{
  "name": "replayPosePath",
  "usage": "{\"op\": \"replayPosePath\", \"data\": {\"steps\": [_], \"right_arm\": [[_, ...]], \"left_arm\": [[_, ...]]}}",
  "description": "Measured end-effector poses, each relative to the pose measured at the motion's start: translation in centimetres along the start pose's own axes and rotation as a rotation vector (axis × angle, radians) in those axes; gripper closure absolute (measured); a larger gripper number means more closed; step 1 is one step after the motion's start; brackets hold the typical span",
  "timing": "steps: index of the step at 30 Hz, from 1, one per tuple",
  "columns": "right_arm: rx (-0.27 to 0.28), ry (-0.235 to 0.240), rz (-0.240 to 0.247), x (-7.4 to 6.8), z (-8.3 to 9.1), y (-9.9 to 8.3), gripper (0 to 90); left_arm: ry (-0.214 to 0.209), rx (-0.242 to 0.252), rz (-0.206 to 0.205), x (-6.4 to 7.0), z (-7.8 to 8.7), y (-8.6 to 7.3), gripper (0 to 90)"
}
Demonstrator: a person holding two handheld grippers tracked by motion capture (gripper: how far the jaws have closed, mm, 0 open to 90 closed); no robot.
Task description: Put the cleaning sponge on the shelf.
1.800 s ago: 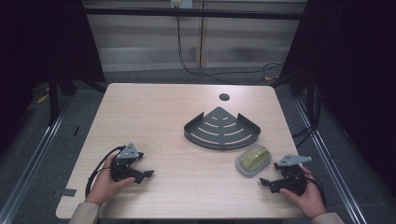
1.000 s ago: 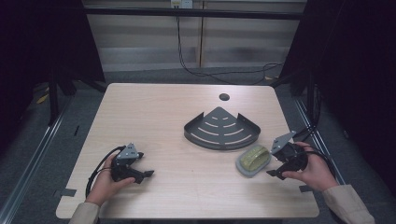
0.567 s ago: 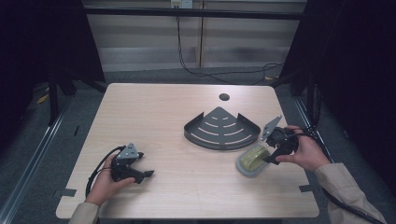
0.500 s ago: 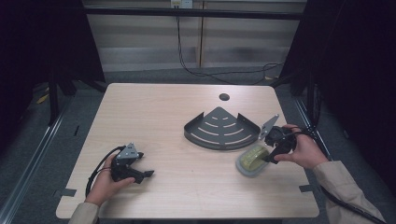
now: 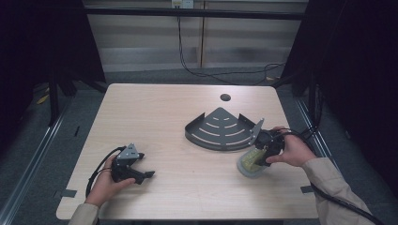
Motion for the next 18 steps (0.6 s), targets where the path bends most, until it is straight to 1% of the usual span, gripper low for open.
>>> {"op": "replayPosePath", "data": {"steps": [1,2,3,4,5,6,7,8,9,12,13,14,15,17,18], "right_arm": [[-0.007,0.008,-0.002,-0.1,-0.2,0.1,34.2],[-0.007,0.008,-0.002,-0.1,-0.2,0.1,34.2],[-0.014,0.02,-0.001,-0.2,-0.4,0.2,37.8],[-0.019,0.03,0.021,-0.2,-0.5,0.2,48.5],[-0.04,0.043,0.02,-0.4,-0.5,0.1,53.9],[-0.04,0.047,0.034,-0.4,-0.5,0.1,58.4],[-0.043,0.054,0.023,-0.6,-0.3,0.0,63.4],[-0.042,0.064,0.025,-0.6,-0.2,-0.1,67.6],[-0.049,0.071,0.002,-0.8,-0.1,-0.3,71.7],[-0.034,0.086,-0.055,-0.8,0.4,-0.7,71.9],[-0.039,0.091,-0.086,-0.8,0.6,-1.0,72.0],[-0.039,0.091,-0.086,-0.8,0.6,-1.0,72.0],[-0.043,0.087,-0.101,-0.8,0.7,-1.1,72.0],[-0.043,0.1,-0.125,-0.7,1.0,-1.2,72.0],[-0.045,0.098,-0.139,-0.7,1.1,-1.3,72.0]], "left_arm": [[0.0,0.0,0.0,0.0,0.0,0.0,14.8],[0.001,-0.001,-0.001,0.0,0.0,0.0,14.8],[0.0,0.0,0.001,0.0,0.0,0.0,14.8],[0.001,-0.001,0.002,0.1,0.0,0.0,14.9],[0.002,-0.004,-0.003,0.0,0.0,0.0,14.9],[0.0,-0.002,0.0,0.0,0.0,0.0,14.9],[-0.001,0.001,0.0,0.0,0.0,0.0,14.8],[-0.001,0.0,-0.002,0.0,0.0,0.0,14.8],[-0.001,0.0,0.0,0.0,0.0,0.0,14.8],[0.005,-0.009,-0.007,0.0,0.0,0.0,14.8],[0.005,-0.009,-0.008,0.0,0.0,0.0,14.8],[0.006,-0.007,-0.006,0.1,0.0,0.0,14.8],[0.006,-0.009,-0.009,0.1,0.0,0.0,14.8],[0.006,-0.009,-0.009,0.1,0.0,0.0,14.9],[0.006,-0.007,-0.006,0.1,0.0,0.0,14.9]]}}
Point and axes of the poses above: each handheld gripper's, and its own axes: z roughly backward along the jaws, y roughly out of its top, x roughly to its right, the point moved 2 cm from there along -z, roughly forward along the jaws, and after that the axes turned 2 degrees about z, right-handed, at the moved point
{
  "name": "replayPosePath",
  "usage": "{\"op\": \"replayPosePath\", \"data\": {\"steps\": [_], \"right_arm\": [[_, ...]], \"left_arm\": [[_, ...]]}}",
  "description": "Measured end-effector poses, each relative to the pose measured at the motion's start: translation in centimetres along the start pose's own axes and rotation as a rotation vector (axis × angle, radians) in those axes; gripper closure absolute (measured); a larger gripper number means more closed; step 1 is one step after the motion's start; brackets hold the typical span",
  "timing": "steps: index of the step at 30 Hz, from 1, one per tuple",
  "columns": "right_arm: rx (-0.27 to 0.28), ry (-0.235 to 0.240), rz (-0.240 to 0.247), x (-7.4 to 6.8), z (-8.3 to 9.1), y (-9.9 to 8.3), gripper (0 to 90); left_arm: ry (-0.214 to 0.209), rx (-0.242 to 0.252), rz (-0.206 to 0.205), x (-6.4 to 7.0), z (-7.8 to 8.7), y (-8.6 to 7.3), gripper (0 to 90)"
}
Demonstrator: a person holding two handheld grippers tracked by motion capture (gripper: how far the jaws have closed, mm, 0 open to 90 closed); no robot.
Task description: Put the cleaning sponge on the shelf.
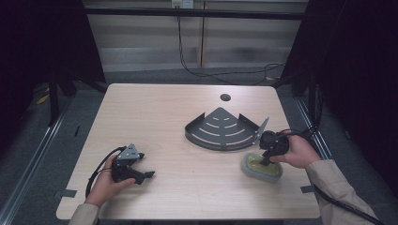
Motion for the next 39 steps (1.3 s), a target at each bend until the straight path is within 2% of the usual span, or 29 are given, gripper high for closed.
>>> {"op": "replayPosePath", "data": {"steps": [5,16,20,22,25,30,33,34,37,39], "right_arm": [[0.024,-0.008,-0.04,0.2,1.1,0.1,71.9],[0.042,-0.01,-0.173,1.3,3.7,0.8,72.0],[0.047,-0.008,-0.206,1.8,4.4,1.1,72.0],[0.059,-0.007,-0.243,2.1,4.9,1.3,72.0],[0.066,-0.015,-0.252,2.4,5.1,1.3,72.0],[0.051,-0.024,-0.299,3.1,5.8,1.6,72.0],[0.045,-0.023,-0.295,3.5,6.0,1.7,72.0],[0.045,-0.024,-0.311,3.5,6.1,1.8,72.0],[0.035,-0.029,-0.299,4.1,6.4,1.9,72.0],[0.039,-0.03,-0.329,4.3,6.6,2.2,72.0]], "left_arm": [[0.0,-0.001,-0.002,0.0,0.0,0.0,14.9],[0.0,-0.001,-0.002,0.0,0.0,0.0,14.8],[-0.001,0.004,0.004,0.0,0.0,0.0,14.8],[-0.001,0.003,0.0,0.0,0.0,0.0,14.8],[-0.004,0.006,0.002,0.0,0.0,0.0,14.8],[-0.006,0.008,0.003,-0.1,0.0,0.0,14.8],[-0.005,0.007,0.003,-0.1,0.0,0.0,14.8],[-0.006,0.008,0.004,-0.1,0.0,0.0,14.8],[-0.007,0.008,0.004,-0.1,0.0,0.0,14.8],[-0.007,0.008,0.005,-0.1,0.0,0.0,14.8]]}}
Point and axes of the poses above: each handheld gripper's, and its own axes: z roughly backward along the jaws, y roughly out of its top, x roughly to its right, the point moved 2 cm from there along -z, roughly forward along the jaws, and after that the axes turned 2 degrees about z, right-handed, at the moved point
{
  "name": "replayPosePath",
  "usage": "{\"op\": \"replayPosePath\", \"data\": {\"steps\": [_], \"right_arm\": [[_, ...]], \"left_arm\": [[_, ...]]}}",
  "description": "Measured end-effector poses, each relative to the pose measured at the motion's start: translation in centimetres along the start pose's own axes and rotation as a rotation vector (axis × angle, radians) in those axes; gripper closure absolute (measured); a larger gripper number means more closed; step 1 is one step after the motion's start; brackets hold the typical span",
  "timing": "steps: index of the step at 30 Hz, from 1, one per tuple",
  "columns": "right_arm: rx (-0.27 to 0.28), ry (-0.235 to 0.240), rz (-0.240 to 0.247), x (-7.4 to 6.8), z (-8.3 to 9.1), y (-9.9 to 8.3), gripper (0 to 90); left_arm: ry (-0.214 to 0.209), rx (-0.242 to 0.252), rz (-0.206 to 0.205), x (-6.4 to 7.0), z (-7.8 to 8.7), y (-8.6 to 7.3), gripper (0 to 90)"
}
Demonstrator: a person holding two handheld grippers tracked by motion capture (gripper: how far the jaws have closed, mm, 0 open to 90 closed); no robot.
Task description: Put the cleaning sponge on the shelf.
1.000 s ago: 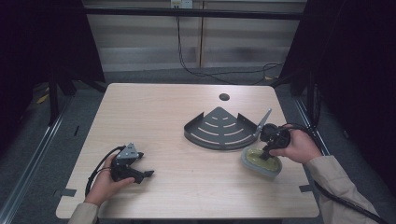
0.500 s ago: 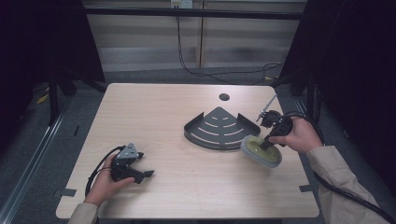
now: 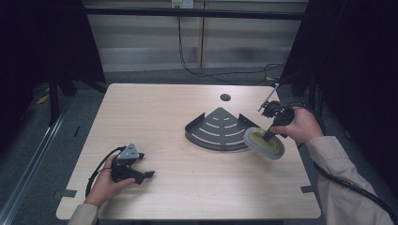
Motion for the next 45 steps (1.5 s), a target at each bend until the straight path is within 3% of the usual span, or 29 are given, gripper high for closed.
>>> {"op": "replayPosePath", "data": {"steps": [21,45], "right_arm": [[0.024,-0.02,-0.035,1.1,0.7,3.6,72.0],[0.048,-0.05,-0.088,2.4,0.6,6.4,72.0]], "left_arm": [[-0.001,-0.004,-0.001,0.0,0.0,0.0,14.5],[-0.002,-0.009,-0.003,0.0,0.0,0.0,13.8]]}}
Point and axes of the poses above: each handheld gripper's, and its own axes: z roughly backward along the jaws, y roughly out of its top, x roughly to its right, the point moved 2 cm from there along -z, roughly forward along the jaws, and after that the axes turned 2 degrees about z, right-handed, at the moved point
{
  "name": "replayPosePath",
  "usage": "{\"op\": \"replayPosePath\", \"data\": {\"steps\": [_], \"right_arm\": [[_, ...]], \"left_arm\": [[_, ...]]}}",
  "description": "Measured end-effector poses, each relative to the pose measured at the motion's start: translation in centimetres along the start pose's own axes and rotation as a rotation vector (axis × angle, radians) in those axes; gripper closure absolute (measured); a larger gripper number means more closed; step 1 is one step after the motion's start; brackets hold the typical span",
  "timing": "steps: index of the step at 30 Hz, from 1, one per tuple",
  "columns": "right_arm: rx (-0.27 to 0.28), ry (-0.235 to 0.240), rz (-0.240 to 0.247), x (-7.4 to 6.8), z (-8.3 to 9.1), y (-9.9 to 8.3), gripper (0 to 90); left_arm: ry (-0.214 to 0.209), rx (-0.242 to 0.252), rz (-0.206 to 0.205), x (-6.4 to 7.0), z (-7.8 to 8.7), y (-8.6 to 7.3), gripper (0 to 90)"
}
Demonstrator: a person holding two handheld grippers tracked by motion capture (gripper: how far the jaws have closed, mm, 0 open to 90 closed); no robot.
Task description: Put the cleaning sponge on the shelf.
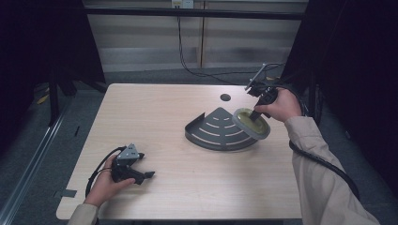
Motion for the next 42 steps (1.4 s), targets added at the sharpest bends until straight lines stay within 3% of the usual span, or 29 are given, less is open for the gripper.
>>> {"op": "replayPosePath", "data": {"steps": [9,42], "right_arm": [[0.021,0.026,-0.023,0.0,-0.8,0.9,72.0],[0.006,0.007,-0.041,0.6,-4.5,3.1,71.9]], "left_arm": [[0.006,-0.005,-0.008,0.0,0.0,0.0,13.6],[0.003,-0.004,-0.011,0.1,-0.1,0.0,13.0]]}}
Point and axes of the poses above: each handheld gripper's, and its own axes: z roughly backward along the jaws, y roughly out of its top, x roughly to its right, the point moved 2 cm from there along -z, roughly forward along the jaws, and after that the axes turned 2 degrees about z, right-handed, at the moved point
